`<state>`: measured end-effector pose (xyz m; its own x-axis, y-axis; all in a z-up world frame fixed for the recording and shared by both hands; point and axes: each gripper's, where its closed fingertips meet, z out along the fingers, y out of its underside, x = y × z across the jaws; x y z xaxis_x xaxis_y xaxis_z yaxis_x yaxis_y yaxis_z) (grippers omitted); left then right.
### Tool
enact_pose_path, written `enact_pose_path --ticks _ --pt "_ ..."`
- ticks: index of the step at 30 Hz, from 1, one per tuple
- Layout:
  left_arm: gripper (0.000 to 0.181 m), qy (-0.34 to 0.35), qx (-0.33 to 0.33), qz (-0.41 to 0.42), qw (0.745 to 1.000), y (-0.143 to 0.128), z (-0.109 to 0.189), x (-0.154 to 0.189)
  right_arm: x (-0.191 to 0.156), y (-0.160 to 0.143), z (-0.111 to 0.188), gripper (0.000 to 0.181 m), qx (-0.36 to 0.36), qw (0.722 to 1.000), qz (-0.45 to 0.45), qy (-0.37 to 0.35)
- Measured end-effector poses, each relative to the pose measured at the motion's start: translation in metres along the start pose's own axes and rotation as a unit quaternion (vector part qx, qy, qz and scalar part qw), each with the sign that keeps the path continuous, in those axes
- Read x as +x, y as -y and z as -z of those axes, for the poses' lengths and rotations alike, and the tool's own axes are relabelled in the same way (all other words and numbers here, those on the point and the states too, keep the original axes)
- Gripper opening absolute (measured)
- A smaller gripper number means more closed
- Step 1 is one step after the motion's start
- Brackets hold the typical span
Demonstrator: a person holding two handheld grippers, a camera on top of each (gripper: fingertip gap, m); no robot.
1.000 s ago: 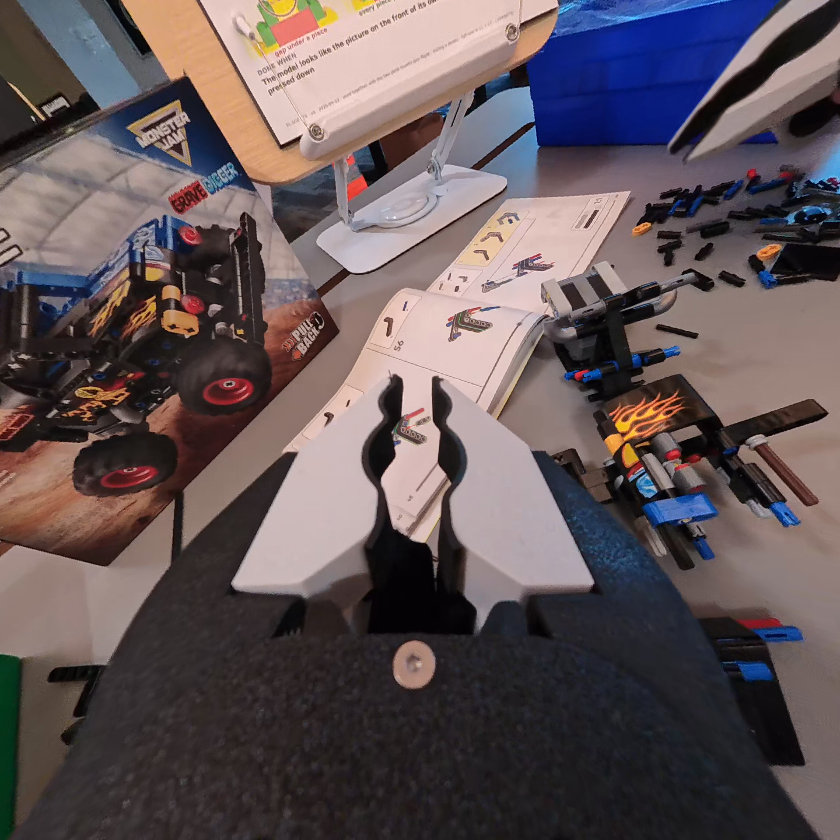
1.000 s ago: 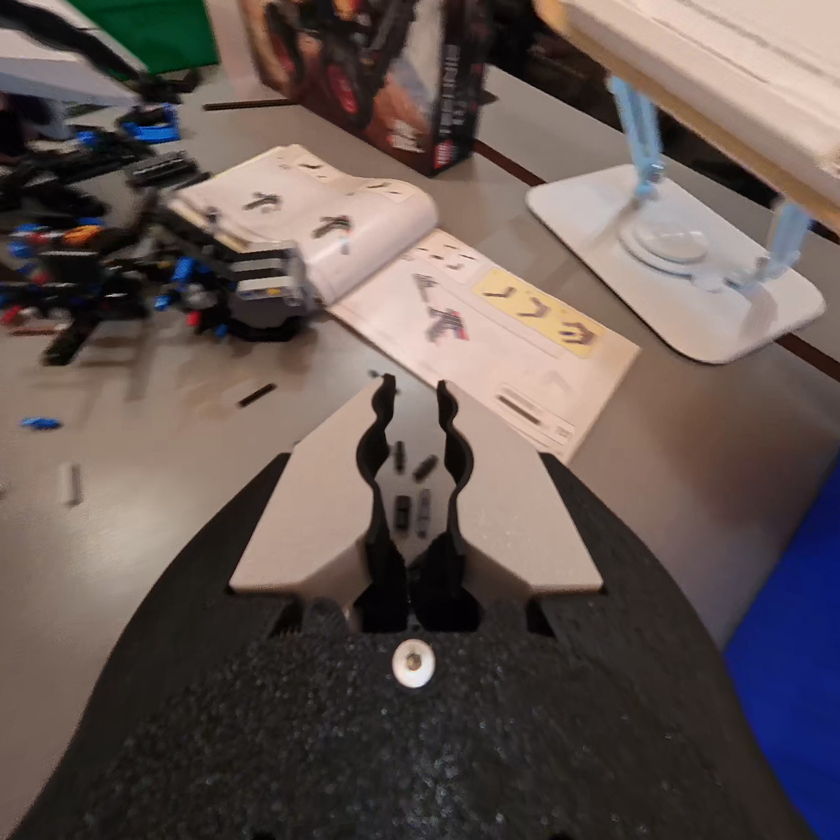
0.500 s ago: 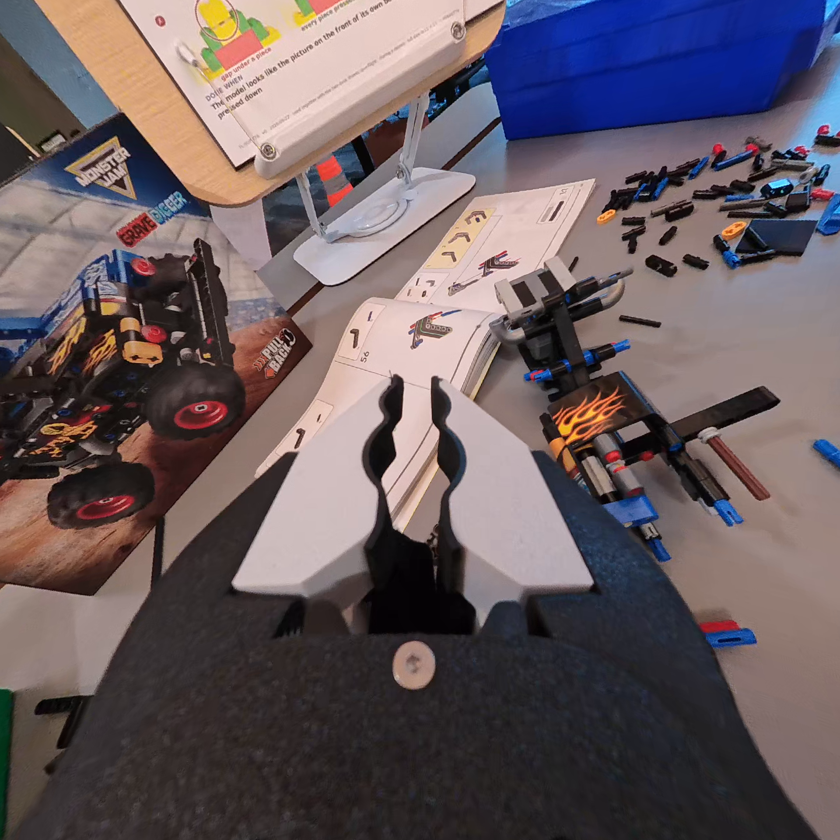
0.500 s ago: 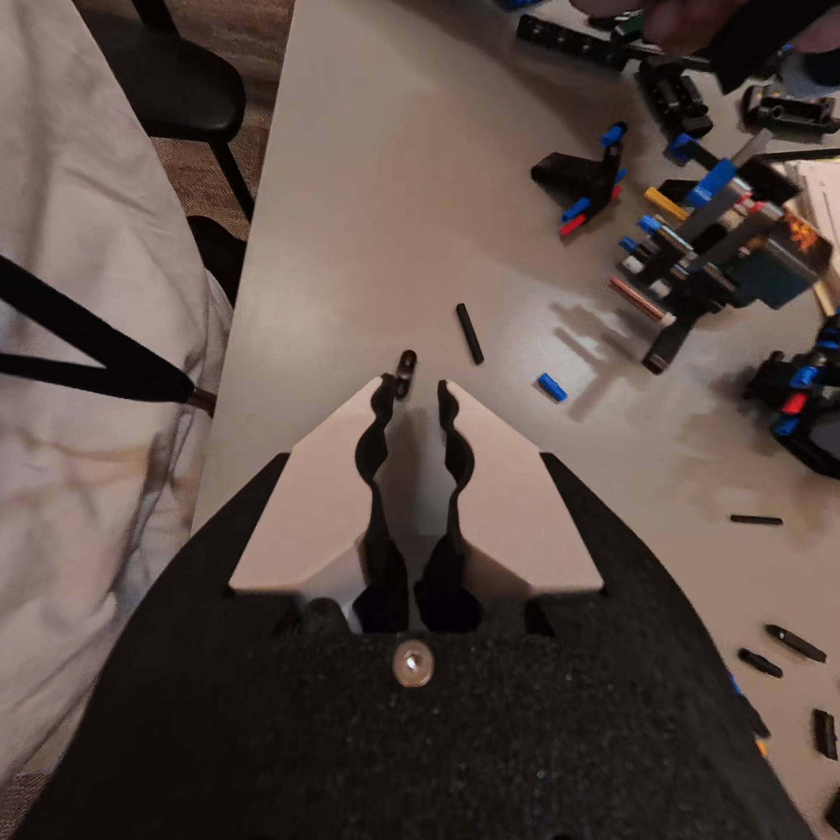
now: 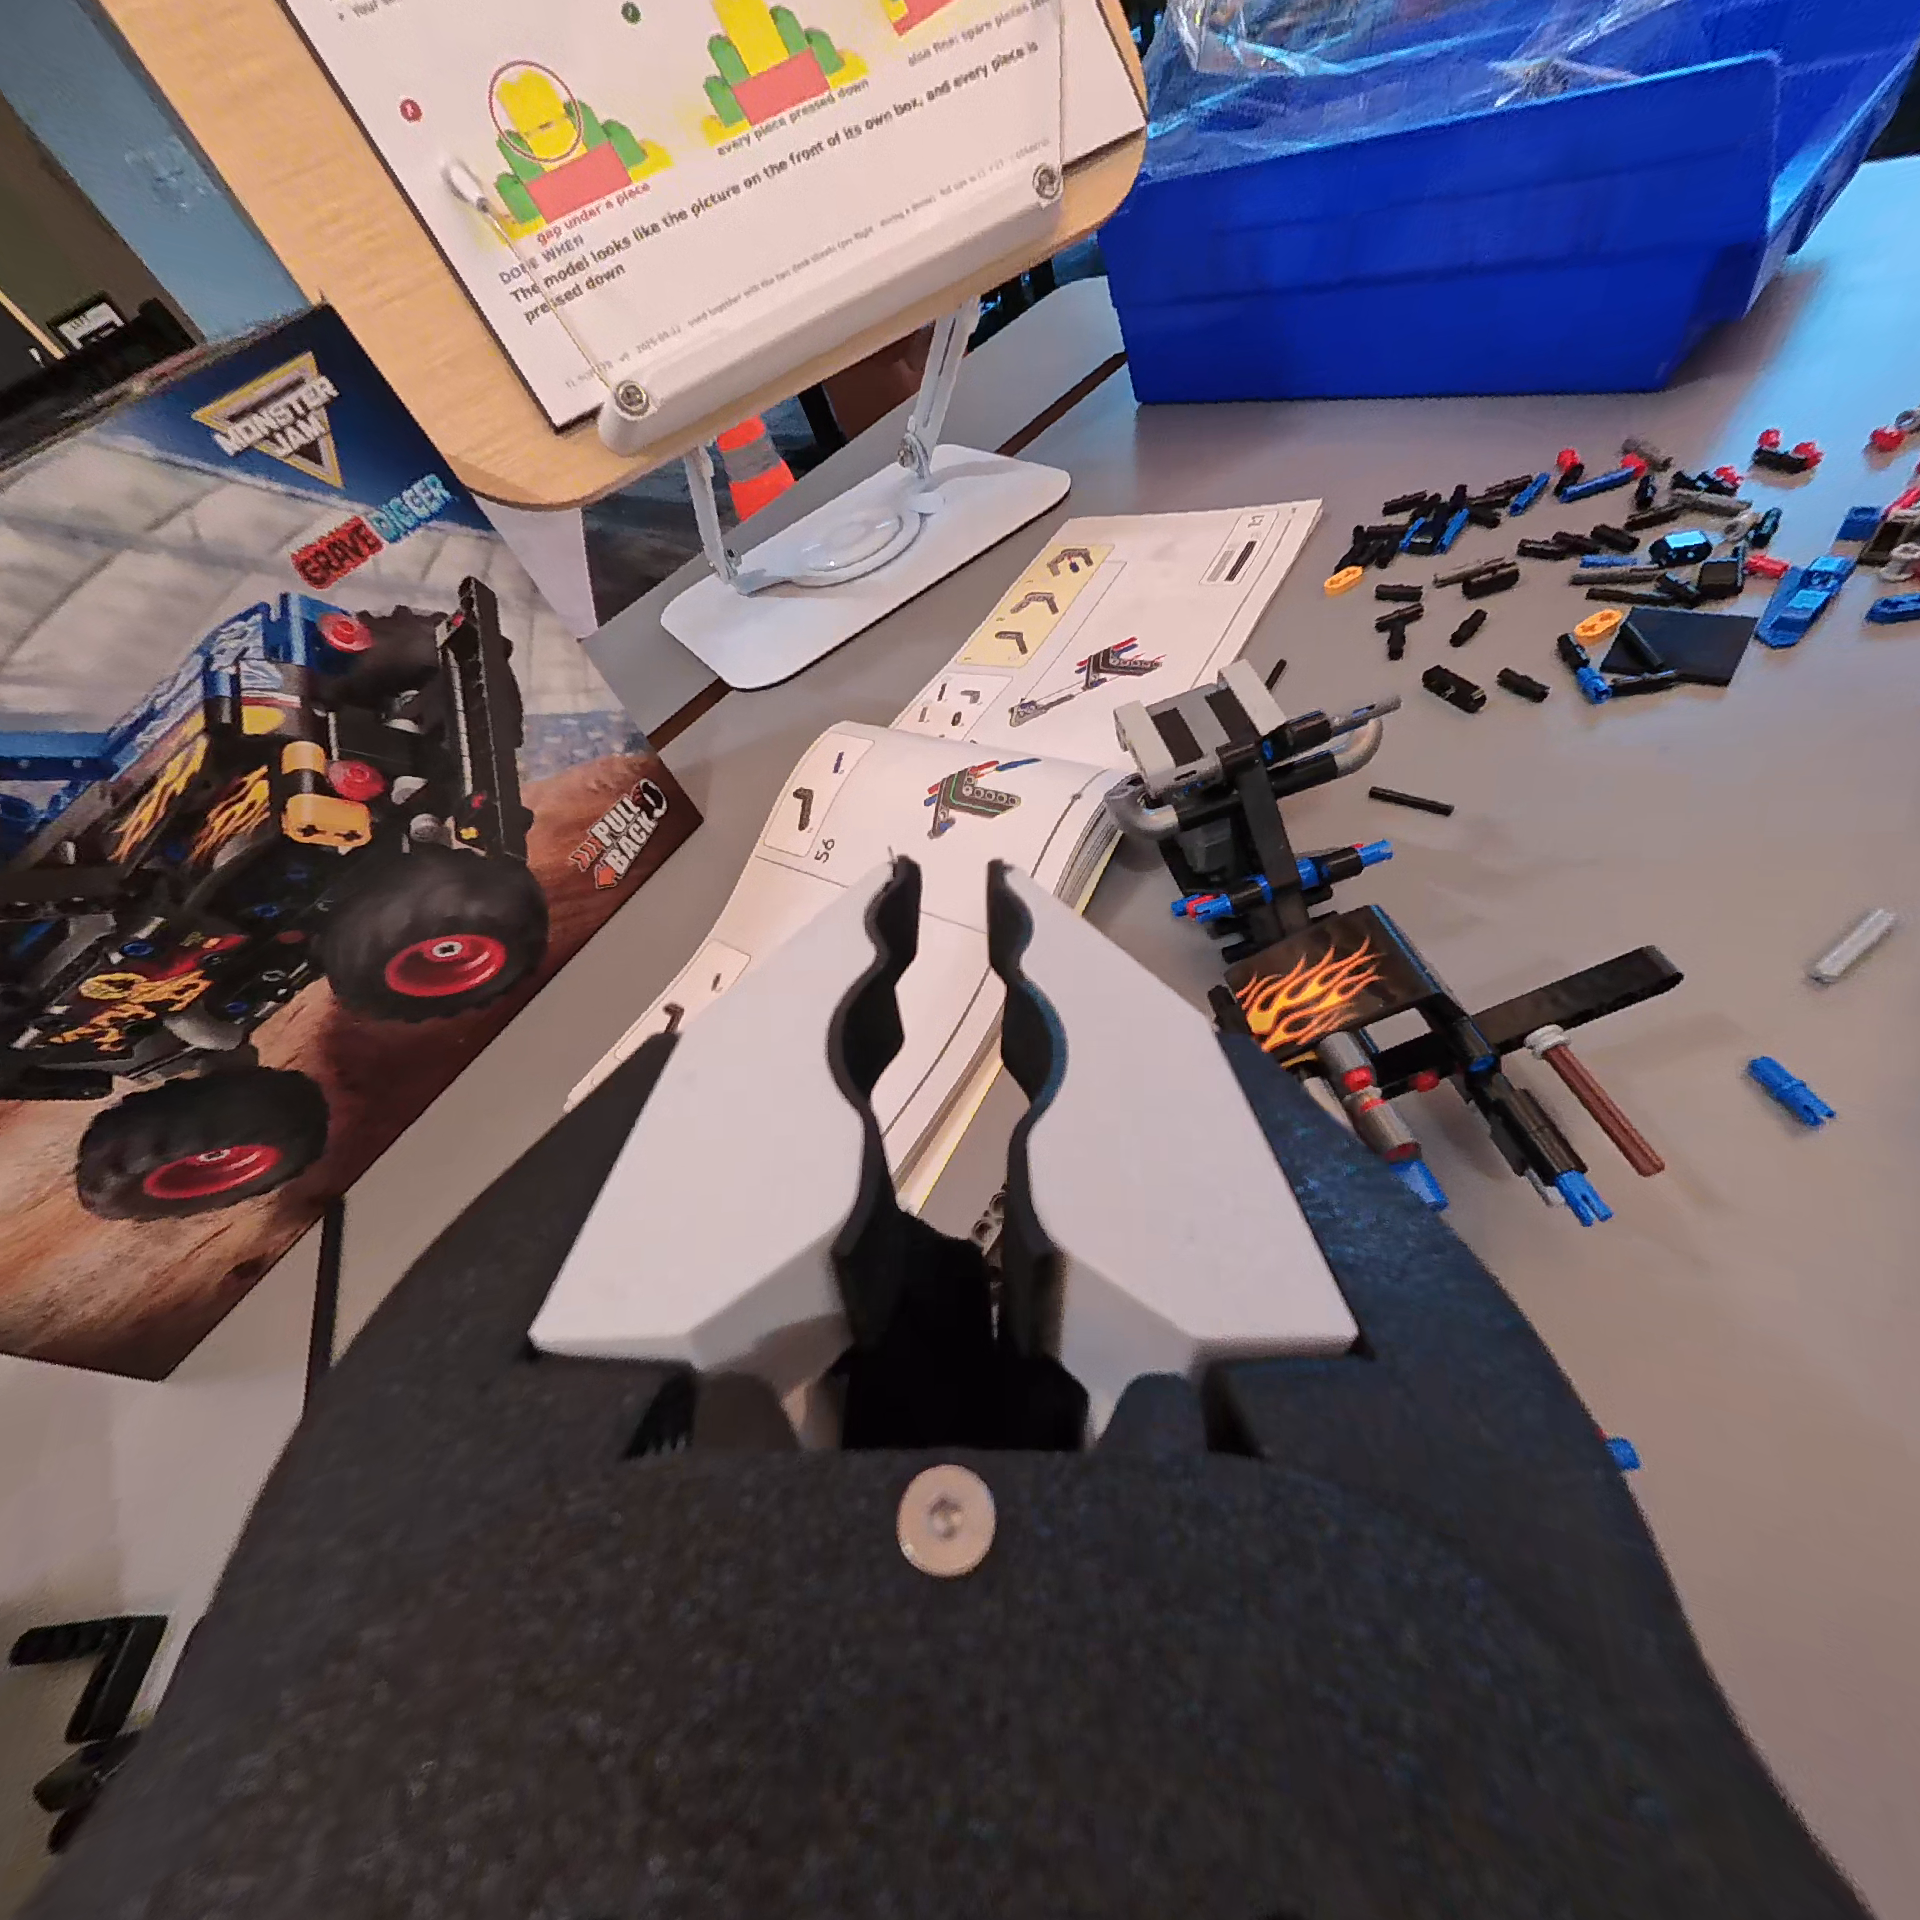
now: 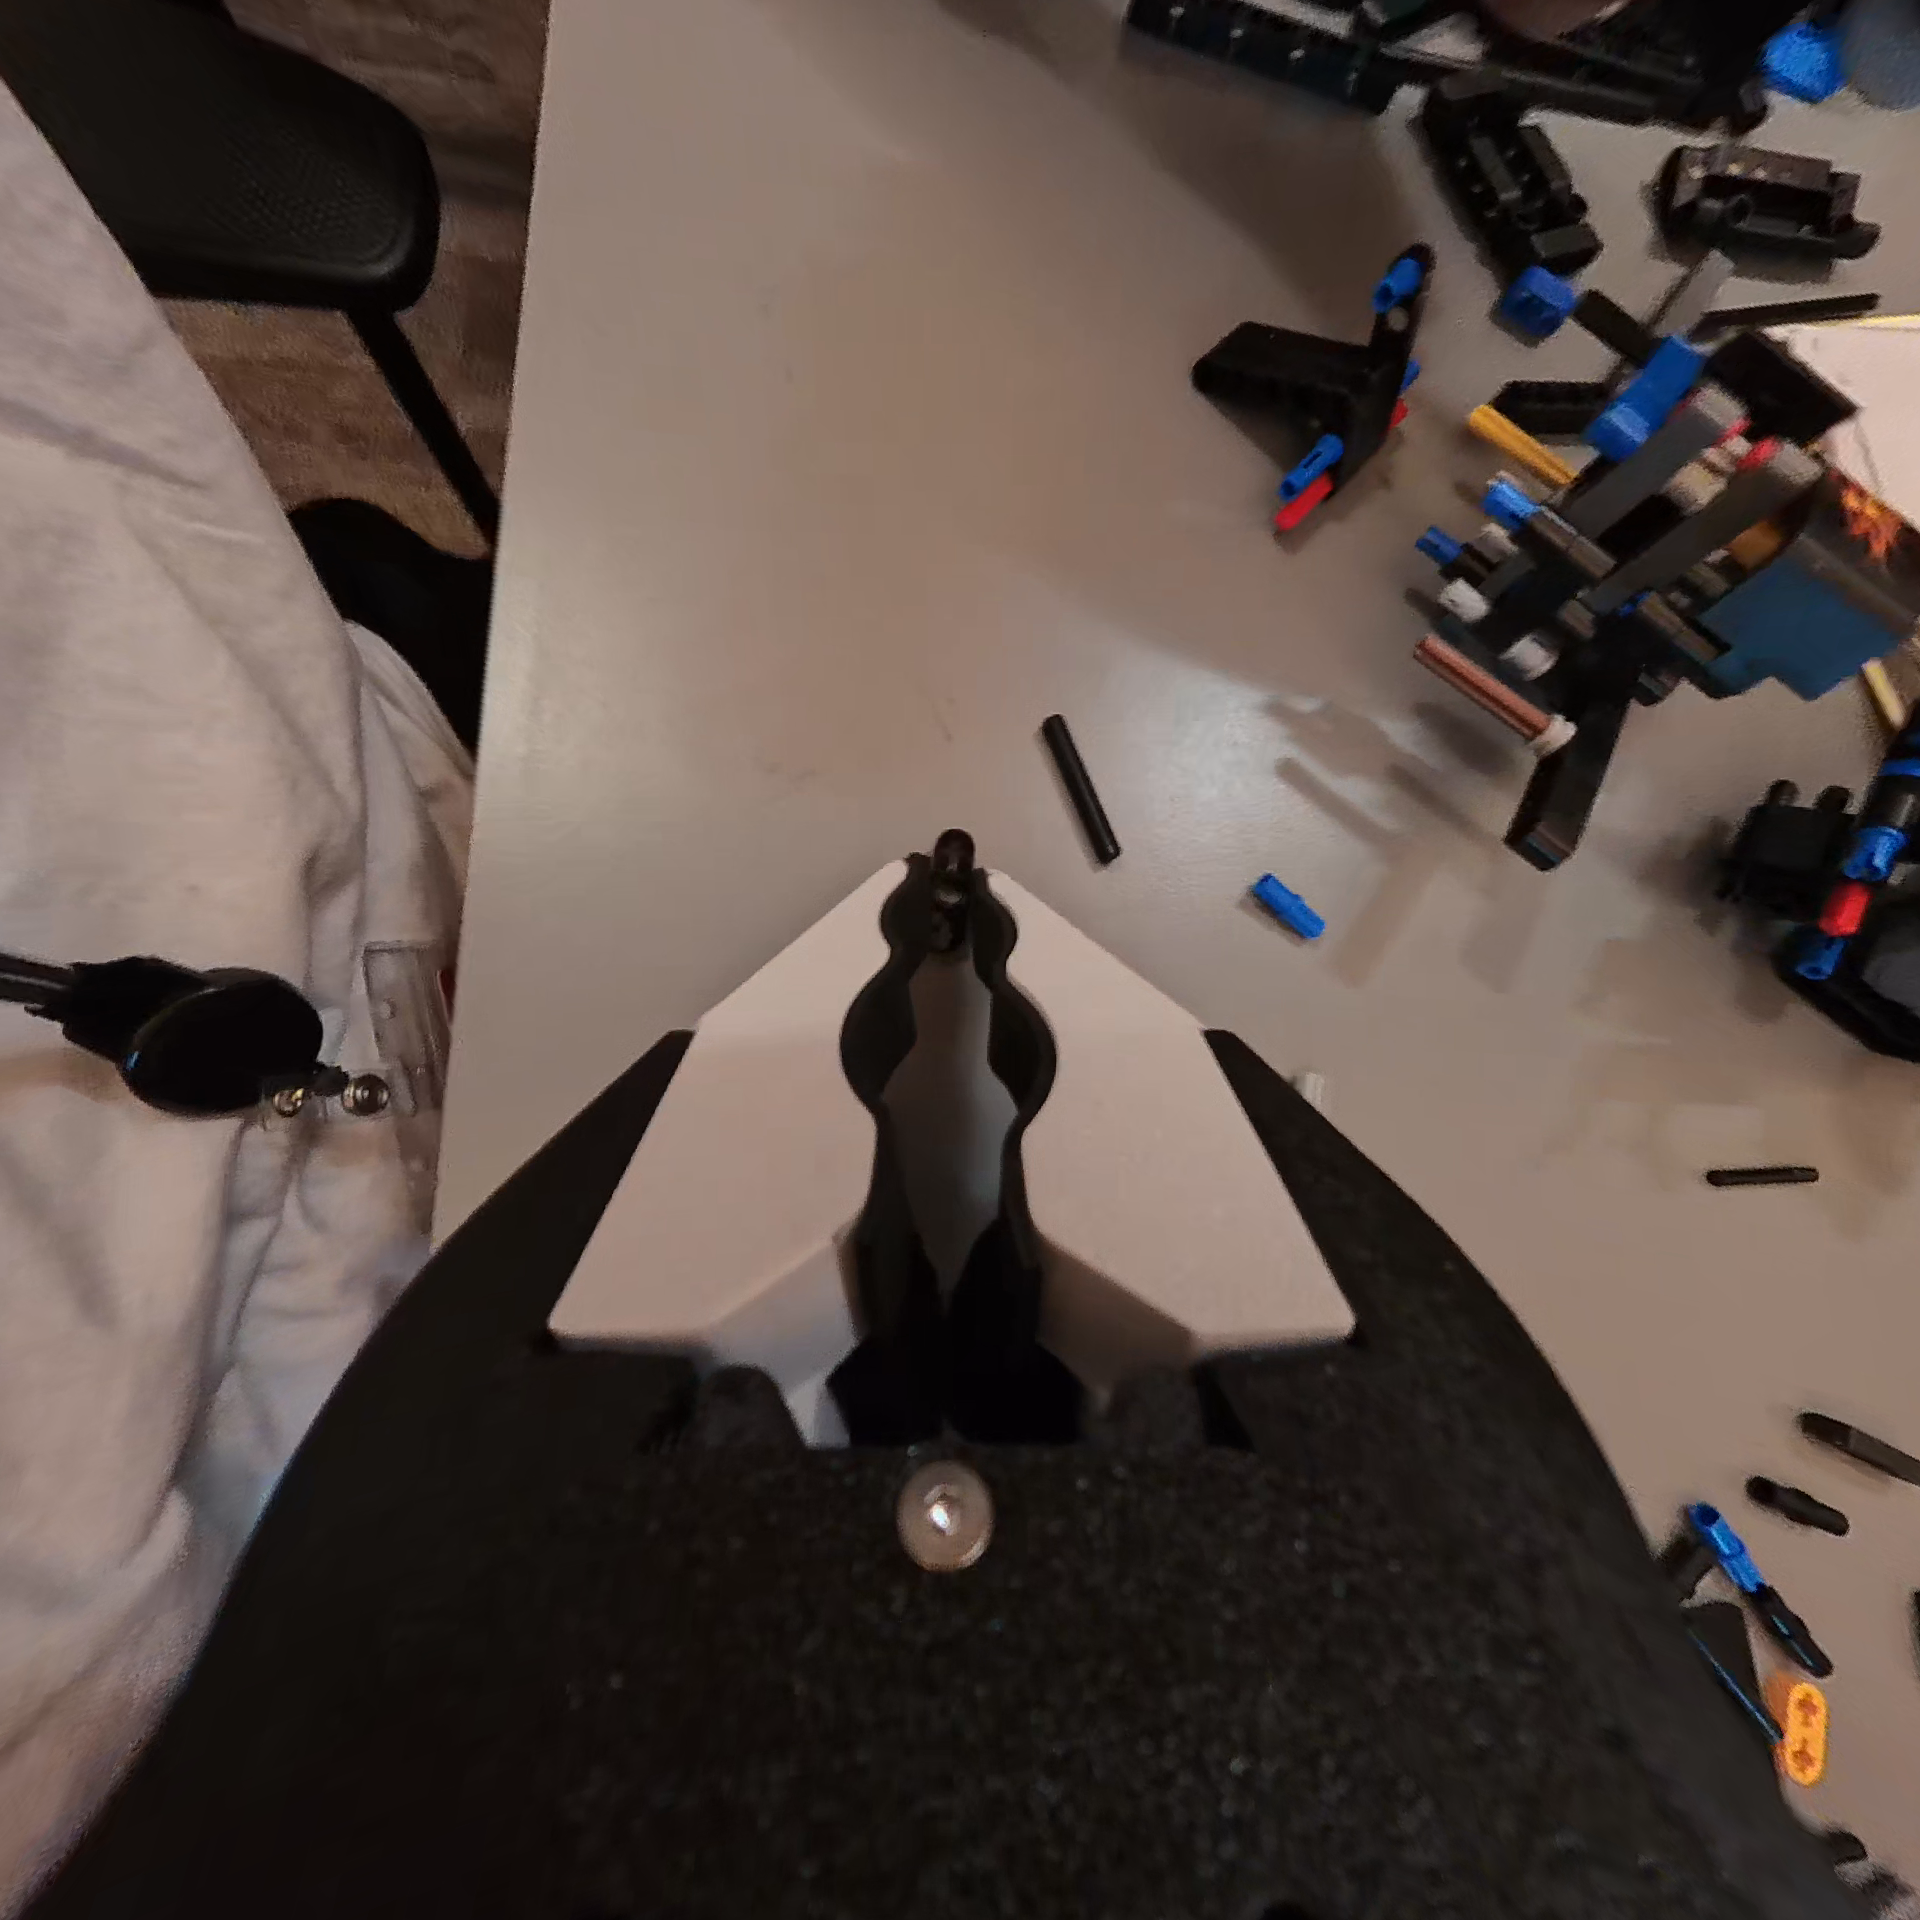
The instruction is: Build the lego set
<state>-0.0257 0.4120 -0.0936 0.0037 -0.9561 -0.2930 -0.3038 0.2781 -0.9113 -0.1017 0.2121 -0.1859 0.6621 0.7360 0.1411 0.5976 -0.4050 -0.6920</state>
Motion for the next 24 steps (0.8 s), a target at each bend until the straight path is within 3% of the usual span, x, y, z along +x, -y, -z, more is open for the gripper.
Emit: enact_pose_path --ticks 1,4,7,11,15,19,24 --pt "0.011 -0.004 0.004 -0.004 1.0 0.001 0.001 0.002 0.004 0.003 0.002 0.006 0.016 1.0 -0.013 -0.005" --pt "0.012 -0.024 0.013 -0.021 0.999 0.005 0.0 0.014 0.034 0.022 0.023 0.006 0.102 0.991 -0.088 -0.027" --pt "0.013 -0.092 0.03 0.028 0.995 0.015 0.002 0.038 0.078 0.036 0.058 0.006 0.172 0.974 -0.126 -0.079" --pt "0.02 -0.239 0.035 0.156 0.958 0.041 0.014 0.074 0.11 0.044 0.09 0.006 0.129 0.973 0.074 -0.176" --pt "0.021 -0.341 0.002 0.221 0.914 0.064 0.025 0.107 0.129 0.055 0.093 0.006 0.059 0.934 0.242 -0.256" --pt "0.023 -0.381 -0.006 0.242 0.892 0.074 0.026 0.119 0.131 0.061 0.081 0.006 0.057 0.916 0.276 -0.285" --pt "0.016 -0.38 -0.021 0.245 0.892 0.067 0.017 0.121 0.126 0.061 0.076 0.006 0.062 0.898 0.307 -0.308"
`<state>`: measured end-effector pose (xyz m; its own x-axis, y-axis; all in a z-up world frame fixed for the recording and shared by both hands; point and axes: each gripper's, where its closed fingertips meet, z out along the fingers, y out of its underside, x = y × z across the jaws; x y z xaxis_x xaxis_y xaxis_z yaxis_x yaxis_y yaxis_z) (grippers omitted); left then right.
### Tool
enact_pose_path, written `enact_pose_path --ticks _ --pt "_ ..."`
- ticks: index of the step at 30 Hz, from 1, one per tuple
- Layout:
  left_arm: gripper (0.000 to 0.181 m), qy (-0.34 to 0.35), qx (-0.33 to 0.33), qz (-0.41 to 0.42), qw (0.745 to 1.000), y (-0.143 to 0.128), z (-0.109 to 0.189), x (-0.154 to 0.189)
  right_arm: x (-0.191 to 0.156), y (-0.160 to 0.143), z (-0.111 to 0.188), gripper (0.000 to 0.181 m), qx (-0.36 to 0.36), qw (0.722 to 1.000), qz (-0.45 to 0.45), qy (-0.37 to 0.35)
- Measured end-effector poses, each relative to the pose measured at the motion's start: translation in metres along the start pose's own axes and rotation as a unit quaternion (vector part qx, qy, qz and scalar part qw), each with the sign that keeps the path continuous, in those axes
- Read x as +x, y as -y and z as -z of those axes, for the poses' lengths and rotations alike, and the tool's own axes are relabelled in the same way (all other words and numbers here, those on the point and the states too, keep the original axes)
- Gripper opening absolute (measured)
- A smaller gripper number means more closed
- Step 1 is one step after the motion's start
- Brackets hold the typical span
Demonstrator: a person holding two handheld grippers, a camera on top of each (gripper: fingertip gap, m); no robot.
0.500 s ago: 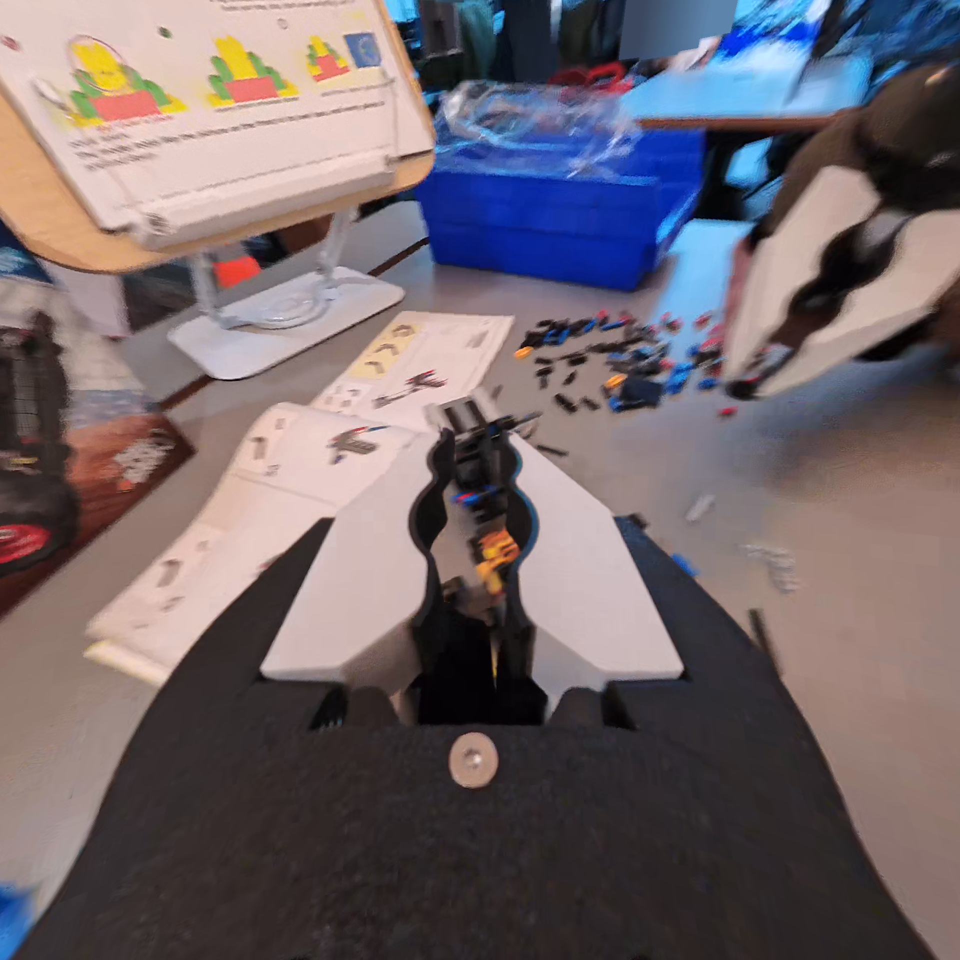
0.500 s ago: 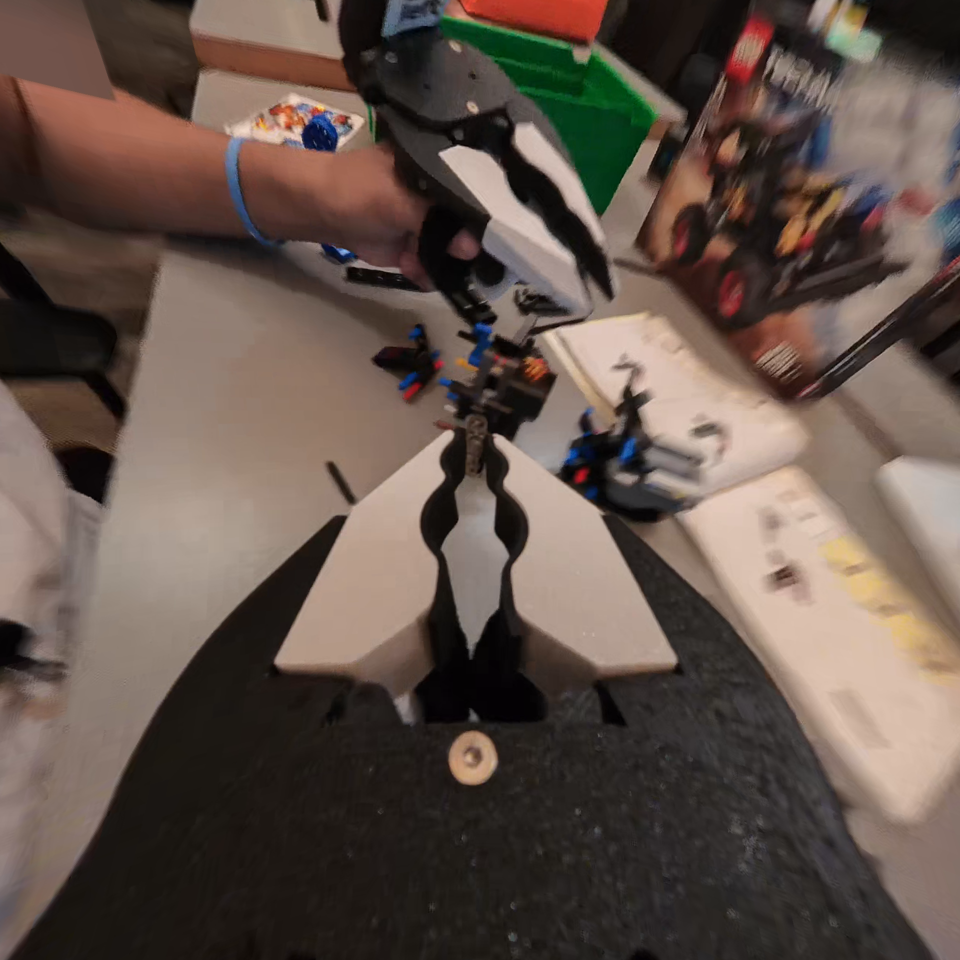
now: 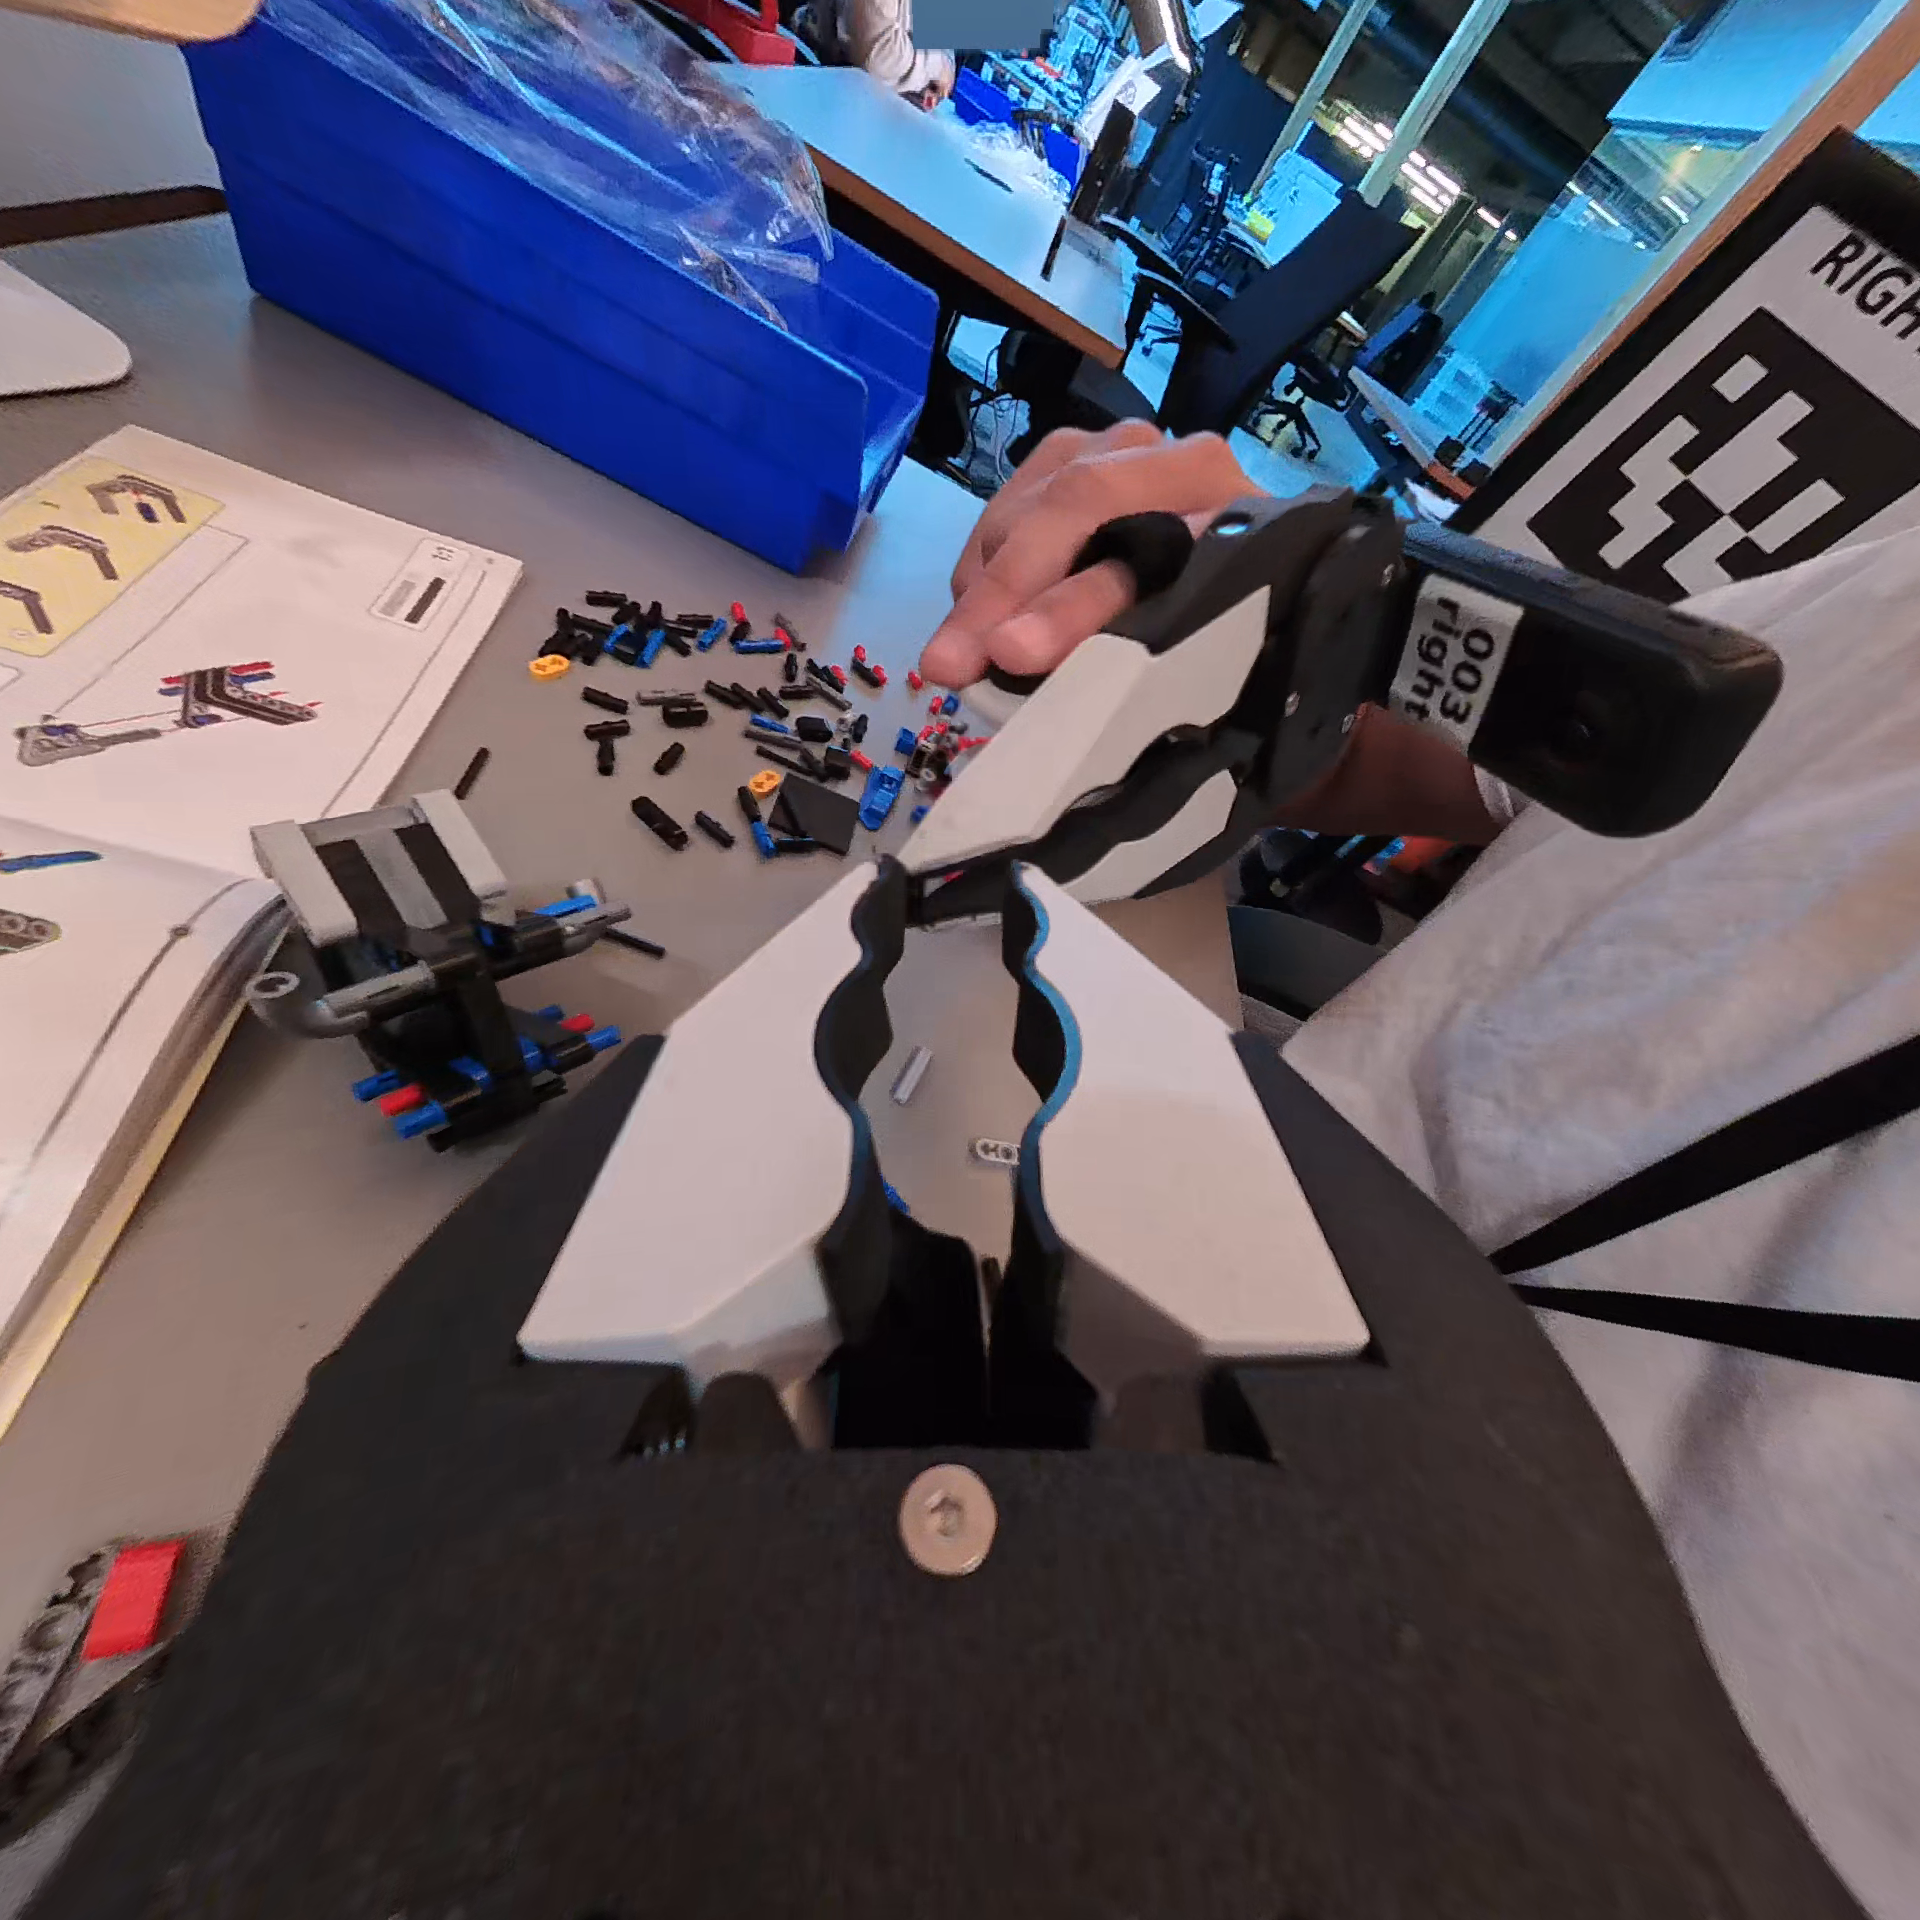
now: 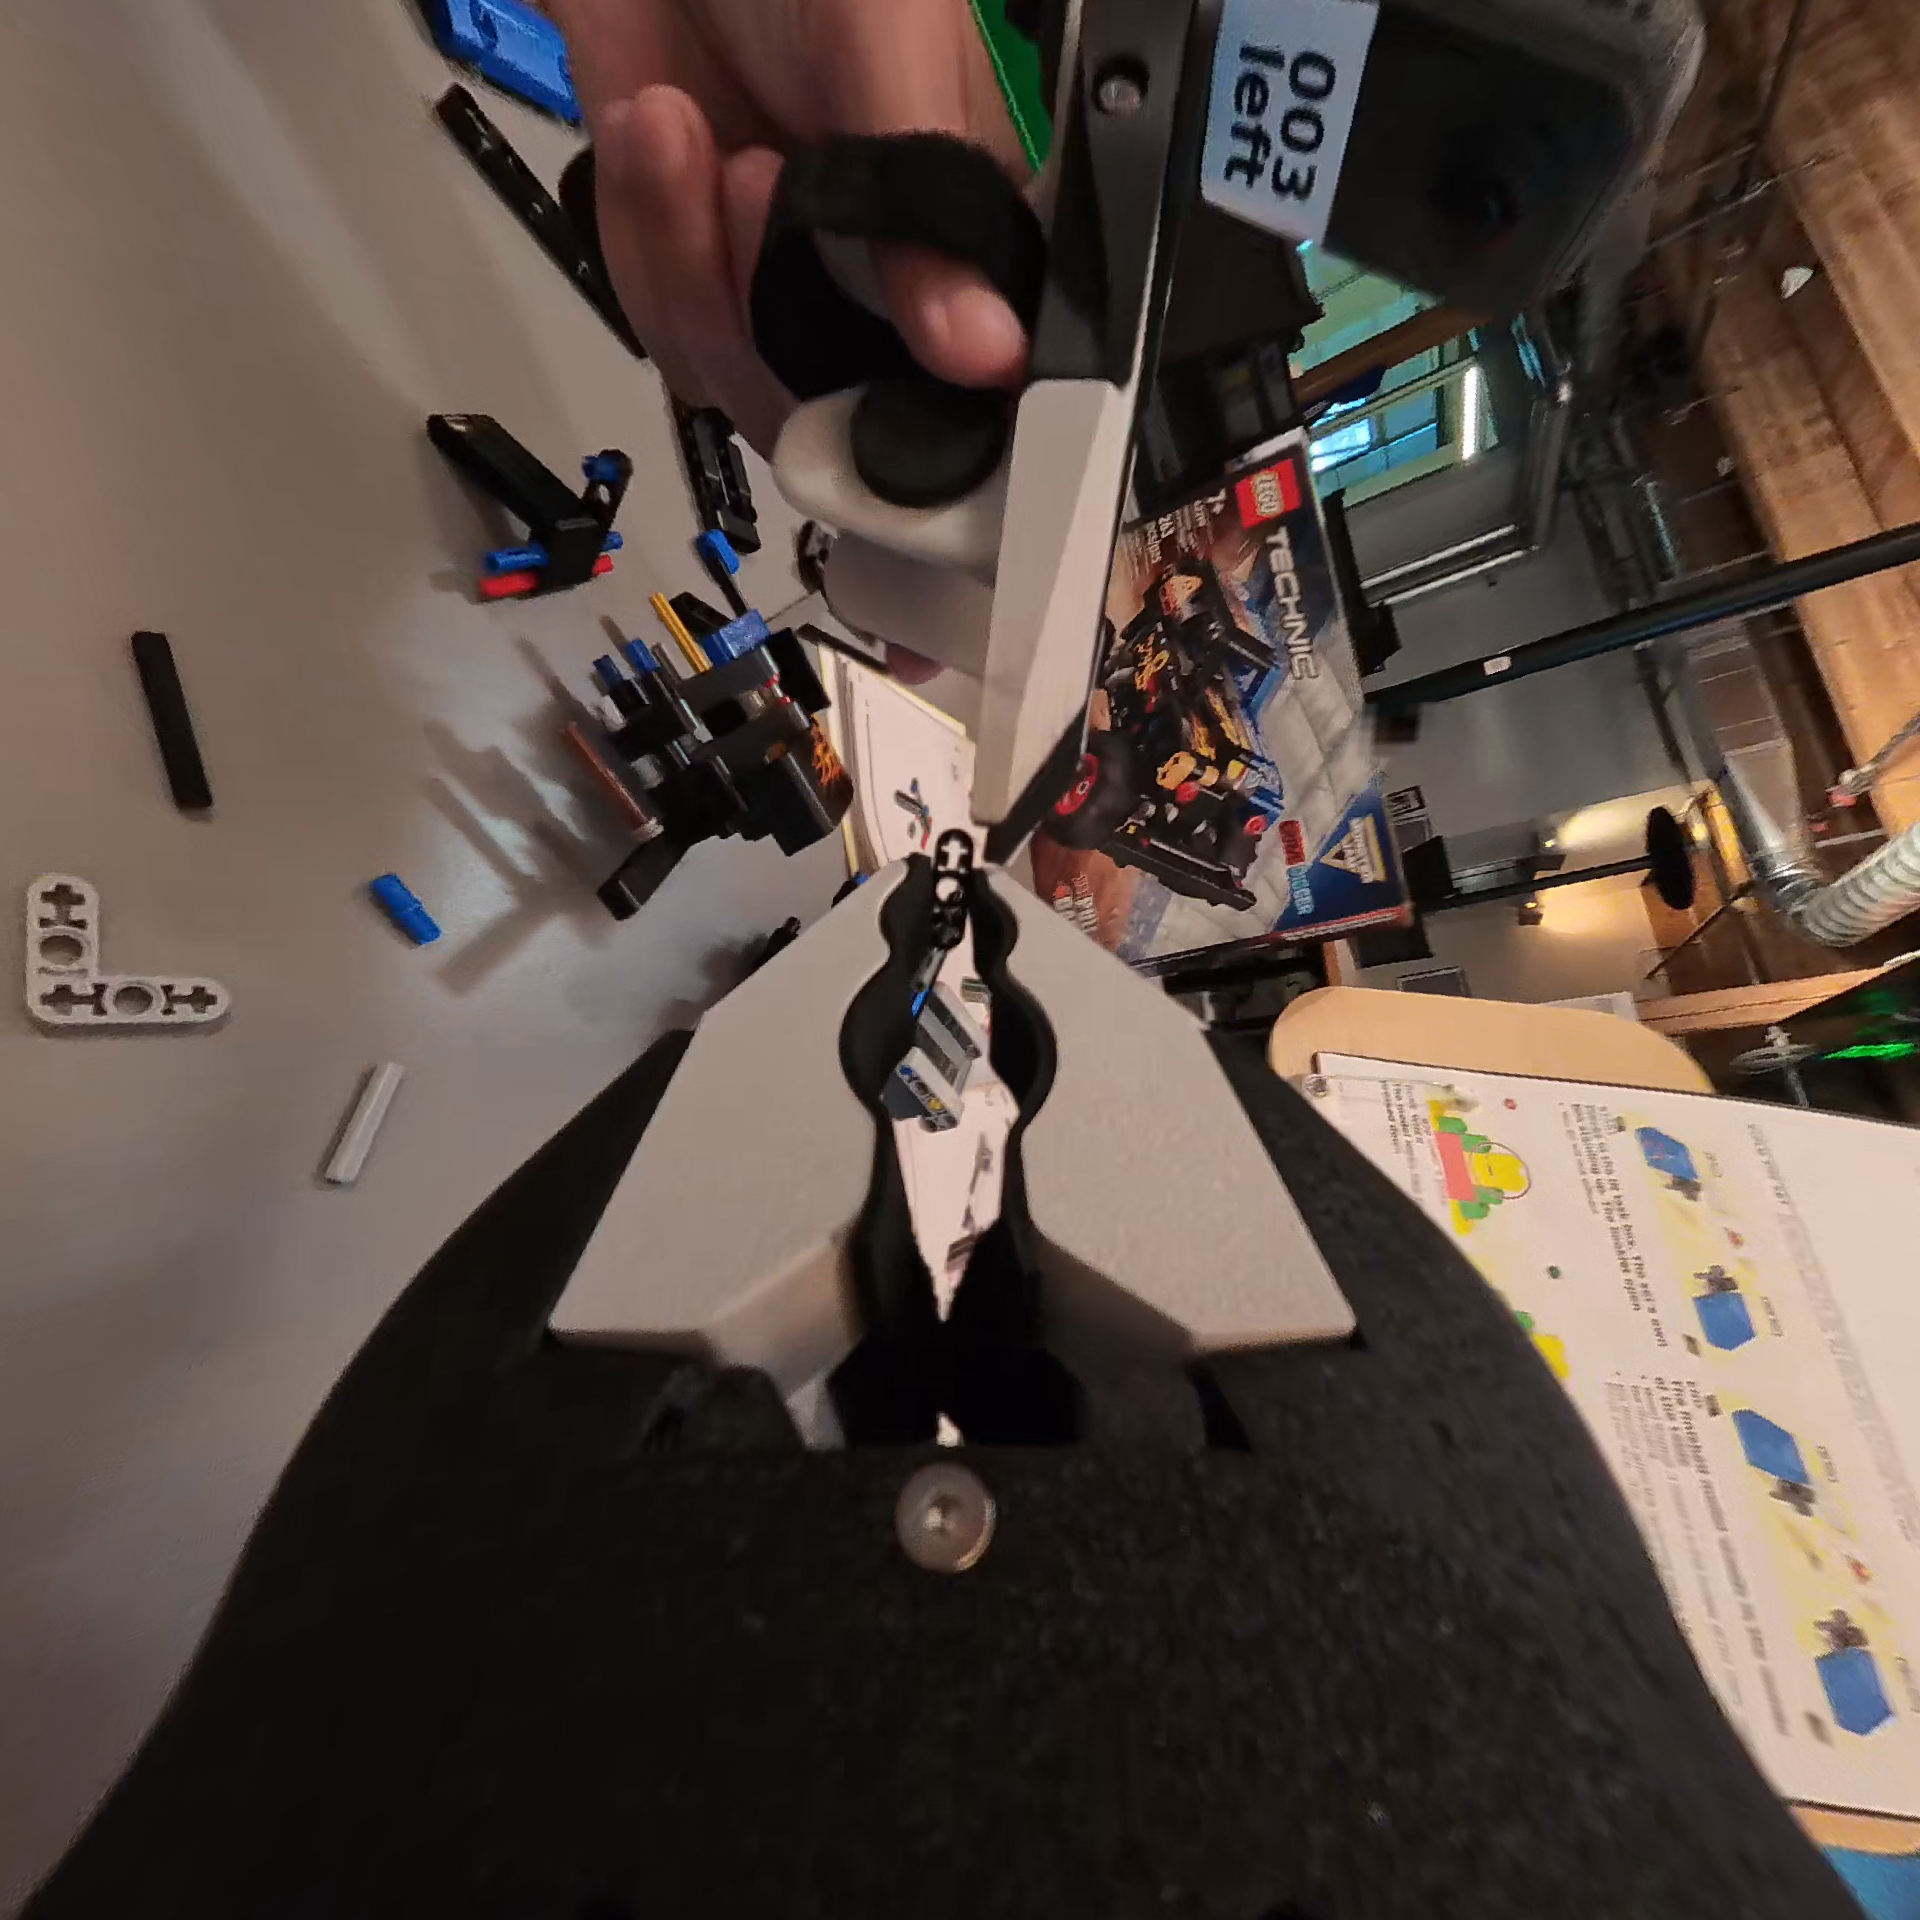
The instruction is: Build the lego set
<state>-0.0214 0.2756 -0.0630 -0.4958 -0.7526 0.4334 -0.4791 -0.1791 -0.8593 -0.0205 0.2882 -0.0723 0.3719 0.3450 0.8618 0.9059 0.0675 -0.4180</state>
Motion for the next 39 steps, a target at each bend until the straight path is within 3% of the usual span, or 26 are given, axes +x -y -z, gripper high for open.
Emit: enact_pose_path --ticks 6,12,15,17,19,22,24,25,33,35,39 --pt "0.008 0.002 -0.025 -0.004 1.0 -0.01 -0.005 -0.006 -0.006 0.0 0.0 0.006 -0.009 0.998 0.056 -0.017" --pt "0.002 -0.008 -0.029 -0.01 1.0 -0.015 -0.004 -0.01 -0.008 0.0 -0.002 0.006 0.003 0.999 0.048 -0.019" --pt "0.001 -0.019 -0.001 -0.017 1.0 -0.011 0.0 -0.01 -0.004 -0.001 -0.001 0.008 0.016 1.0 0.003 -0.02" --pt "0.001 -0.038 0.04 -0.005 0.998 -0.004 0.007 -0.008 0.0 -0.003 0.003 0.012 0.037 0.996 -0.079 -0.002" --pt "0.002 -0.05 0.085 0.006 0.995 0.005 0.016 -0.008 0.003 -0.002 0.006 0.014 0.078 0.971 -0.222 0.052" --pt "0.002 -0.063 0.094 -0.003 0.994 0.005 0.02 -0.004 0.001 0.004 0.006 0.023 0.132 0.875 -0.435 0.168" --pt "0.002 -0.056 0.077 -0.028 0.995 -0.001 0.015 -0.001 0.001 0.011 0.007 0.023 0.162 0.816 -0.505 0.228" --pt "0.002 -0.057 0.069 -0.039 0.995 -0.004 0.013 0.002 0.001 0.013 0.008 0.02 0.171 0.805 -0.516 0.239" --pt "0.002 -0.055 0.036 -0.075 0.995 -0.016 0.002 0.009 -0.015 0.017 0.01 0.003 0.159 0.833 -0.467 0.253" --pt "0.002 -0.026 0.005 -0.131 0.991 -0.025 -0.001 0.007 -0.022 0.014 0.009 0.003 0.143 0.84 -0.451 0.268" --pt "0.007 0.063 -0.07 -0.262 0.96 -0.045 -0.008 -0.005 -0.039 0.008 0.005 0.003 0.091 0.882 -0.377 0.267"
